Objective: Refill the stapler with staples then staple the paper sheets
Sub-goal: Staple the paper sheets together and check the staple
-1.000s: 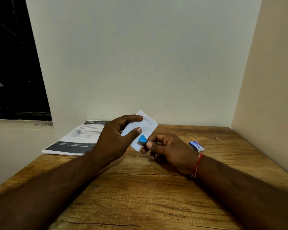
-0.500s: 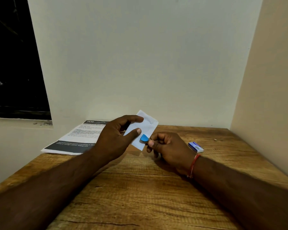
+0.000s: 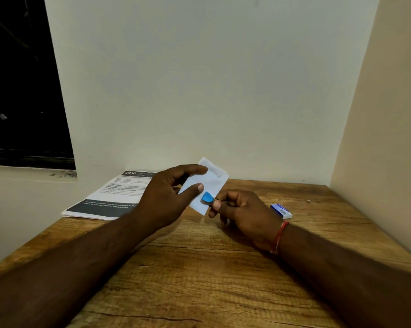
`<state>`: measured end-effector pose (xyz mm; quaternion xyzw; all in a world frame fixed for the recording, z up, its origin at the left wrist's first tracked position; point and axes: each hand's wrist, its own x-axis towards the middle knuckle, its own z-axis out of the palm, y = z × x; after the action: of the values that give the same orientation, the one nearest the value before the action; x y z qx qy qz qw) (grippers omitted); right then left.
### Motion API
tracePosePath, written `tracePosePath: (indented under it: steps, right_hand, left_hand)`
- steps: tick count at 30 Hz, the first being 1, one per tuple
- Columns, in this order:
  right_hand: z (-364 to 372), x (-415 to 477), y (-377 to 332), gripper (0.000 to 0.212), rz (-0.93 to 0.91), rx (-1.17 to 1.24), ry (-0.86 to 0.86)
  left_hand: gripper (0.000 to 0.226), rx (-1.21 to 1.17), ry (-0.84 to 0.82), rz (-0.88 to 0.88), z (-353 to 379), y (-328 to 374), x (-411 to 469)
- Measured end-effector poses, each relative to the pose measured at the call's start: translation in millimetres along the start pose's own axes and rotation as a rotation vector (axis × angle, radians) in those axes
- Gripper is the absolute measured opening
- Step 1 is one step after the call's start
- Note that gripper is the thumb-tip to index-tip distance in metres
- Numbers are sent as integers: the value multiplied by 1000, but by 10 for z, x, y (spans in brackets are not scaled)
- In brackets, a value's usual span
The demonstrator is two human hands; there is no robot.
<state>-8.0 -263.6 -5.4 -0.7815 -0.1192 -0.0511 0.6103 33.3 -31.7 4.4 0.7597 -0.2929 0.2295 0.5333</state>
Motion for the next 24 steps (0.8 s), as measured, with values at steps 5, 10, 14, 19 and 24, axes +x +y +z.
tracePosePath:
  steps: [5,10,14,19,24]
  right_hand:
    - [-51,-13,6,24,-2,50,-137]
    - [-61,11,50,15,8,65,-208]
    - [-57,25,88,15,10,57,-218]
    - [-50,19,64,13,-7,-9,-218]
    - [-28,12,76,17,-33,-39,-168]
  left_hand:
    - [37,-49,32,1,-1,7,3]
    - [37,-102,26,3,34,12,0]
    - [39,-92,47,-2,39,3,-3]
    - [40,-103,64,-7,56,9,-3]
    - [41,-109,66,-11,60,10,-3]
